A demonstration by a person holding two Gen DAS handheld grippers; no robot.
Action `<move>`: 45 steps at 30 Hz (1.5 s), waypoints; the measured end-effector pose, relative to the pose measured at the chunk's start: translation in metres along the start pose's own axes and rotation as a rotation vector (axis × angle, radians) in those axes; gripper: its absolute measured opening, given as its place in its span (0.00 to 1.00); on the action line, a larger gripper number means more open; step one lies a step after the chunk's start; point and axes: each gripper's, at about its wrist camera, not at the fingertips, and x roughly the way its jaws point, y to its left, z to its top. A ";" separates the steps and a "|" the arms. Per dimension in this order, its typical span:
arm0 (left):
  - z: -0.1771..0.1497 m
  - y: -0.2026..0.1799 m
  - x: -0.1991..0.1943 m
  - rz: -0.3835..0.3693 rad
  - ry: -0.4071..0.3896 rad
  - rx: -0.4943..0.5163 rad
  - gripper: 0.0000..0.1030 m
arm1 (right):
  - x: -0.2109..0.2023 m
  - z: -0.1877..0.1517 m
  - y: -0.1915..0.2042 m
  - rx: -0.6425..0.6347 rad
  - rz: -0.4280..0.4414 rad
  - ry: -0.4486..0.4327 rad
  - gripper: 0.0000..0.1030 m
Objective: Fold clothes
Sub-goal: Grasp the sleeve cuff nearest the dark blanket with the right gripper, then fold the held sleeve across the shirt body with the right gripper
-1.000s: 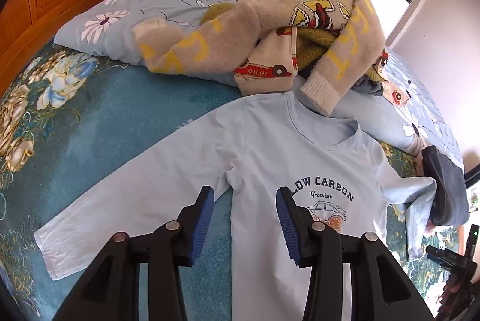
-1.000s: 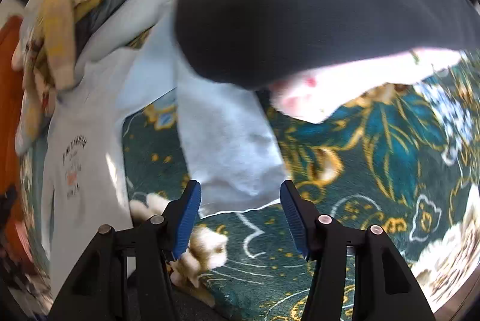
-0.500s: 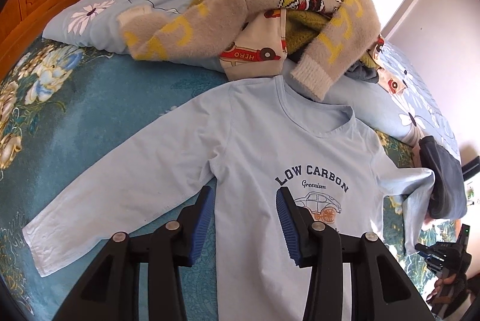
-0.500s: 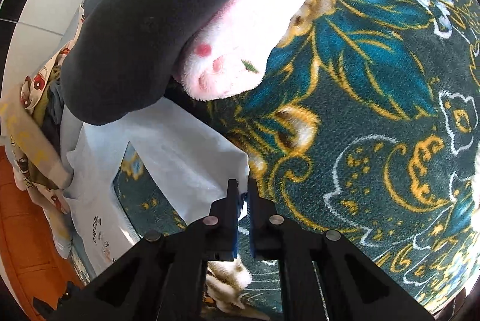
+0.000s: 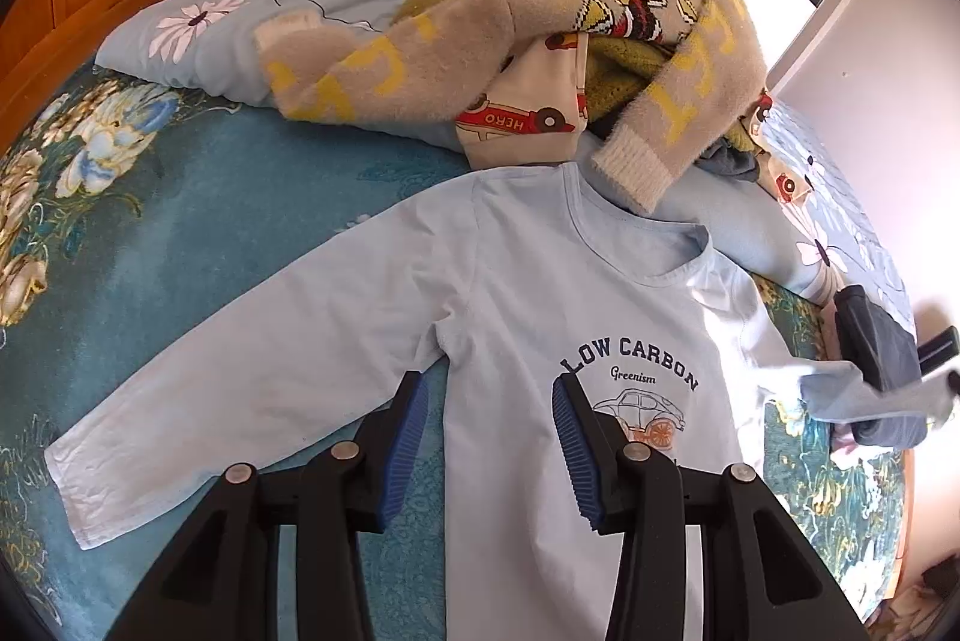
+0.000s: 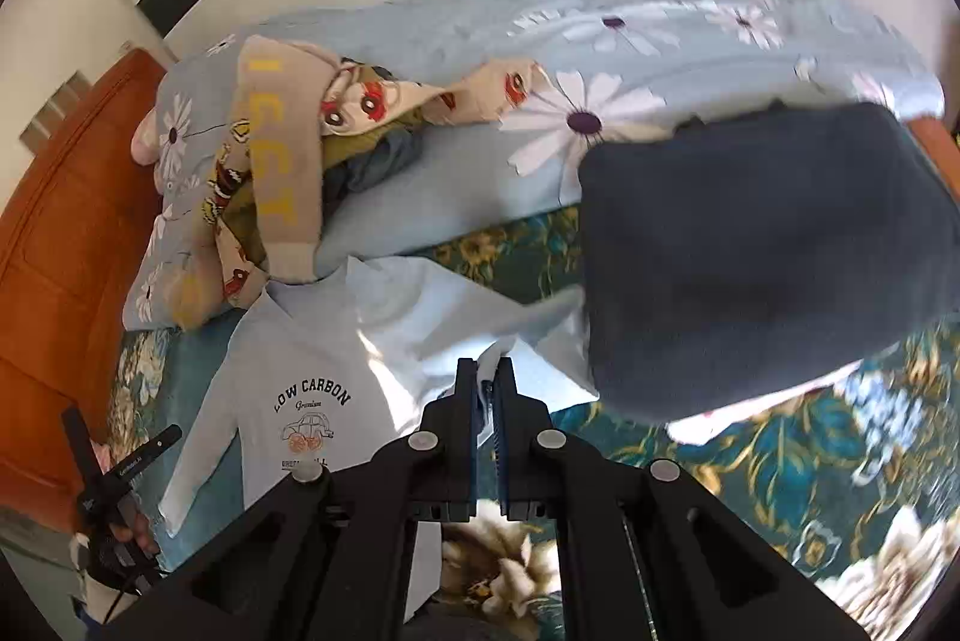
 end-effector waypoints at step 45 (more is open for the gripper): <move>-0.004 -0.014 0.009 0.020 0.043 0.047 0.50 | 0.006 0.034 -0.152 0.223 -0.093 -0.061 0.04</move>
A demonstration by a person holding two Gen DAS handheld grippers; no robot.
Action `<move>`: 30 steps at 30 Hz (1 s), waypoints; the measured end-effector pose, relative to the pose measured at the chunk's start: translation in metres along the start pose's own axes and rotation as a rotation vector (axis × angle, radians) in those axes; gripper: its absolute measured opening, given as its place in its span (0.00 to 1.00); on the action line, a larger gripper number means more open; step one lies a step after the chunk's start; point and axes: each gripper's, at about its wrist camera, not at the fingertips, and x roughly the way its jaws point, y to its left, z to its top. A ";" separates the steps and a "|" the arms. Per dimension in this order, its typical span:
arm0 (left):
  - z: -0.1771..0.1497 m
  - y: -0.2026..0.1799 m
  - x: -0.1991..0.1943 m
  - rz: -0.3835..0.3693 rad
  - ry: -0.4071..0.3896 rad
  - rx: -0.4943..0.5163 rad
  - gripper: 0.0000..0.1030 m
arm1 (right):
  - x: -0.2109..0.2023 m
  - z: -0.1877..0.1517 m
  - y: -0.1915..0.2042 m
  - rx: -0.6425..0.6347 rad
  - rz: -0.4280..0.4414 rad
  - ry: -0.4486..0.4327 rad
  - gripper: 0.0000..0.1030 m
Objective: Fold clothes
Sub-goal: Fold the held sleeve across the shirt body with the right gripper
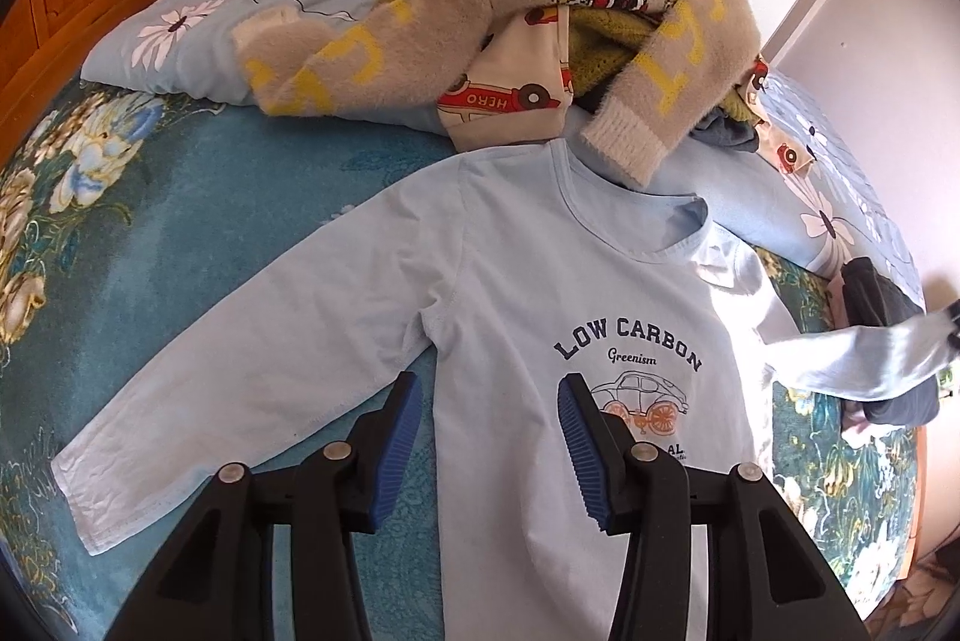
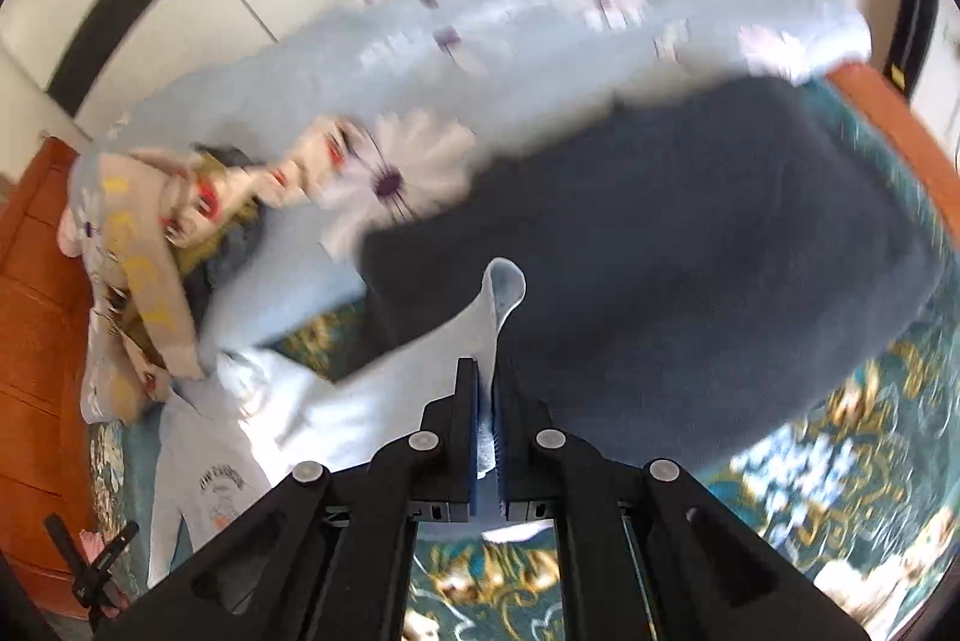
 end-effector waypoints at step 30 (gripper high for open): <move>-0.006 0.075 -0.016 0.003 -0.066 -0.209 0.50 | 0.129 -0.075 0.394 -0.577 0.412 0.230 0.04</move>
